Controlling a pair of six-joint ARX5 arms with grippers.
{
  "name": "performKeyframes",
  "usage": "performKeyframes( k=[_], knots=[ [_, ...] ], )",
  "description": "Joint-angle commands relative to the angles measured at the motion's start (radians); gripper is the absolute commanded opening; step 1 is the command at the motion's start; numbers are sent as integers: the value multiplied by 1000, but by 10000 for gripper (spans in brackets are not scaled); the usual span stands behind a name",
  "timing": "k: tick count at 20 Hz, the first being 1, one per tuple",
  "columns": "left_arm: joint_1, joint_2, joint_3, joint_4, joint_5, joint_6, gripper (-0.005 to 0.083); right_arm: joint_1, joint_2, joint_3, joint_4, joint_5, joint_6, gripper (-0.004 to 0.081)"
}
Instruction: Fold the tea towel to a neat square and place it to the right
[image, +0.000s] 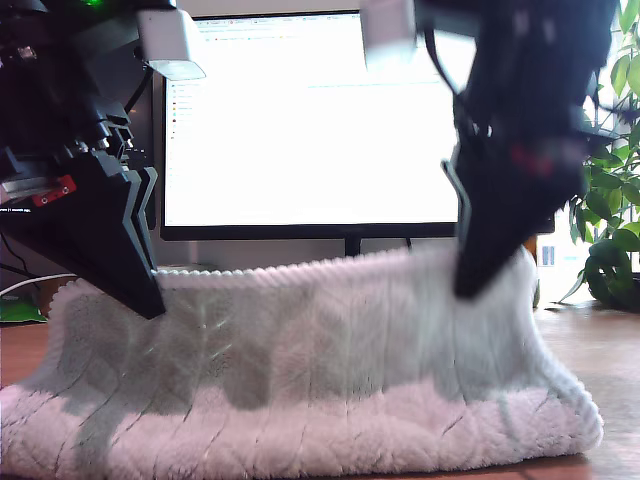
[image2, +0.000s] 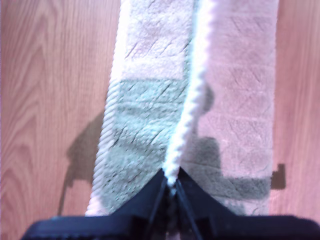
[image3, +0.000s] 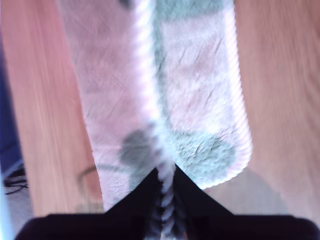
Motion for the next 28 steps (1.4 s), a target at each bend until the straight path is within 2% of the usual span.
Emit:
performKeyframes(
  k=[1,6,11,19,28],
  knots=[
    [2,-2,-5,0,9,6,-21,-8,2,3,5,-15,-3,-12],
    [19,-2,-5,2,9,6,-21,-18,63,3,-2,-23,-2,-13],
    [84,5,-5,31,35,5,-21,-30,154,3,64,-21,-2,-13],
    [99,134,-5,85,114,5,-21,-70,170,3,110,-3,-2,-13],
    [129,145,-5,157,120,6,-21,-87,216,3,158,16,3,-13]
  ],
)
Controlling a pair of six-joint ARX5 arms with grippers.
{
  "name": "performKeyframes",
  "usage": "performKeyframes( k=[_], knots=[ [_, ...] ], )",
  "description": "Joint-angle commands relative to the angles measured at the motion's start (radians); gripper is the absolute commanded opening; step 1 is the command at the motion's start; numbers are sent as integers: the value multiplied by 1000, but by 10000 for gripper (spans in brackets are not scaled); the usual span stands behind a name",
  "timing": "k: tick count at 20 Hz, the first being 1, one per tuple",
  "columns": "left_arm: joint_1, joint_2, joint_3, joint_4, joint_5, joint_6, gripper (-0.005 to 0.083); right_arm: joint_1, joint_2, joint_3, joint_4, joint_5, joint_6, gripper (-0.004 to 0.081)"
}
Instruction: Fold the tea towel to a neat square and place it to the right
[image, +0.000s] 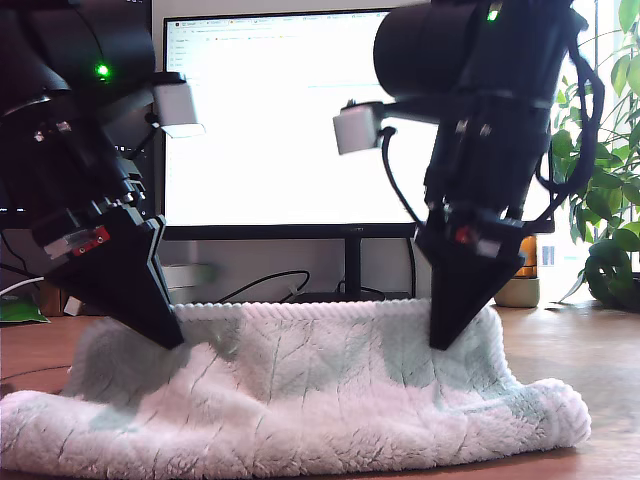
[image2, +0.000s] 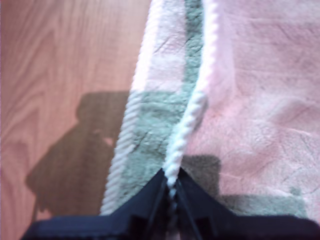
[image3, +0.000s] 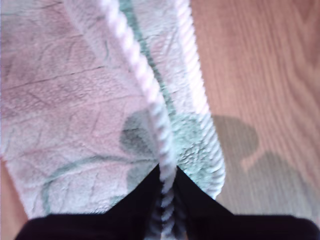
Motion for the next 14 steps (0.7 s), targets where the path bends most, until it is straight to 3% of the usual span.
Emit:
performKeyframes(
  k=[1,5,11,14],
  knots=[
    [0,7,-5,8,5,5,-21,-1,7,-11,14,-4,4,-13],
    [0,13,-5,8,16,5,-16,-1,8,-11,19,-4,4,-10],
    [0,13,-5,-29,22,0,184,-1,8,-11,9,9,24,214],
    [1,13,-5,-36,9,-6,187,-1,8,-11,28,62,31,313]
  ],
)
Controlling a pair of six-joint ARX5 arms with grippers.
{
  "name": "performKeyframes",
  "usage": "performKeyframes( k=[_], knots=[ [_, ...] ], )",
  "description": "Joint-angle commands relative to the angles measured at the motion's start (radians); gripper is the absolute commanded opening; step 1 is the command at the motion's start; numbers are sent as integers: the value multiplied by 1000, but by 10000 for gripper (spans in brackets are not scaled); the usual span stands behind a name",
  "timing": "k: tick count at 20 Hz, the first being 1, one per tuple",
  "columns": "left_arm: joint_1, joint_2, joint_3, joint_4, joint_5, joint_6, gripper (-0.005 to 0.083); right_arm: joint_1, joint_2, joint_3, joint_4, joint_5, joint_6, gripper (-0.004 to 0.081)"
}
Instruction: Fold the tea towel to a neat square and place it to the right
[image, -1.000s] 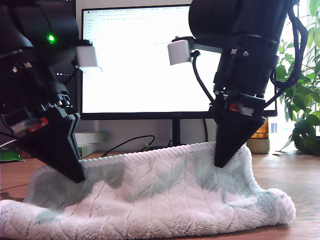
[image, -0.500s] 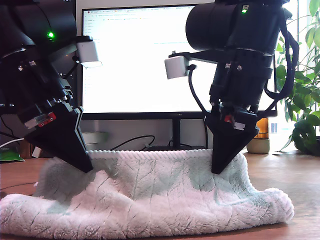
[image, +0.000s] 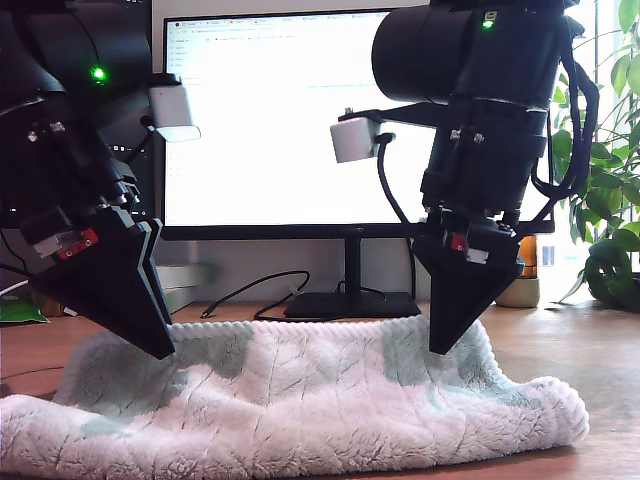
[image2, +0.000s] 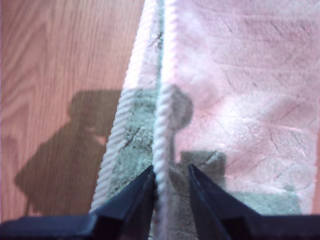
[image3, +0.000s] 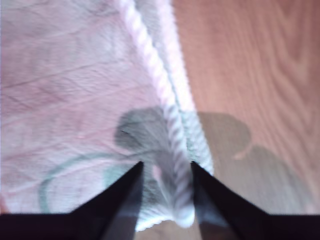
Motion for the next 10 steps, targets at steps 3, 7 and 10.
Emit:
performKeyframes(
  k=[3,7,10],
  knots=[
    [13,11,-5,27,-41,-2,210,-1,8,-11,13,29,5,338],
    [59,8,-5,84,-92,-18,292,-1,6,-11,17,35,4,338],
    [80,-23,3,100,-90,-45,286,-1,-6,3,34,53,4,333]
  ],
)
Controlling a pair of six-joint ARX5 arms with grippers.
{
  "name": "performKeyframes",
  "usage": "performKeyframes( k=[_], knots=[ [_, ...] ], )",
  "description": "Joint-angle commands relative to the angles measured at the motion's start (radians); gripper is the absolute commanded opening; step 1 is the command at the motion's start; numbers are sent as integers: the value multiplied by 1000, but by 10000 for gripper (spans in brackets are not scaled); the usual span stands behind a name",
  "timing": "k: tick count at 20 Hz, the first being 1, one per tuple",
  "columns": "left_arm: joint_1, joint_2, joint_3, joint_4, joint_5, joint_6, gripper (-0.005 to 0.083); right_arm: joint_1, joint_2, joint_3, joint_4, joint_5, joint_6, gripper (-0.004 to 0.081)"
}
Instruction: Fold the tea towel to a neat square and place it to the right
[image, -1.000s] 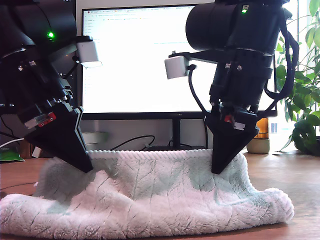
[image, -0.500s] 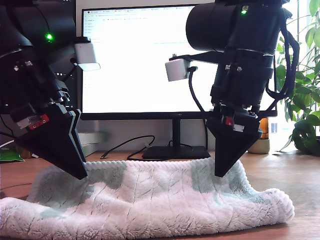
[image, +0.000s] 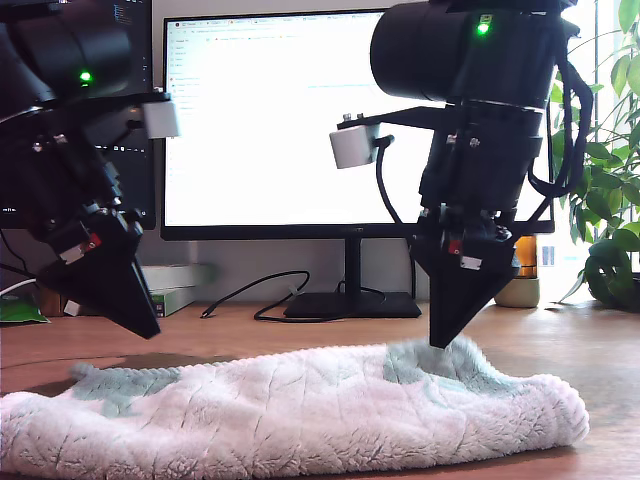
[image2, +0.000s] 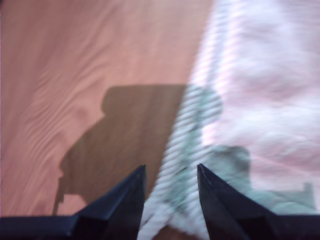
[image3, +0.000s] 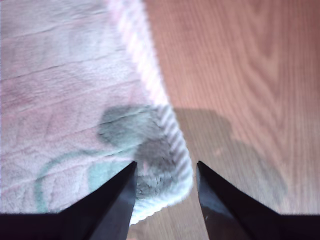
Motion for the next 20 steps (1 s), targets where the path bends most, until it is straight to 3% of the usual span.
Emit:
performKeyframes(
  k=[1,3,5,7,9,14,20],
  knots=[
    [-4,-37,7,7,3,-28,279,-1,-8,16,-11,2,3,332],
    [-5,-82,7,-4,18,-56,163,-1,-9,43,-49,-2,4,228],
    [-6,-129,7,-44,35,-85,-27,-1,-10,63,-80,-10,4,-1],
    [-5,-174,7,-82,65,-133,-19,-1,-16,72,-106,-39,27,-10],
    [-5,-201,6,-113,96,-175,-19,-1,-20,76,-119,-87,122,-10],
    [-5,-212,-15,-94,152,-217,-19,-34,-21,76,-86,-300,245,-10],
    [-4,-285,-30,-6,159,-289,-19,-69,-48,76,-93,-314,393,-11]
  ],
)
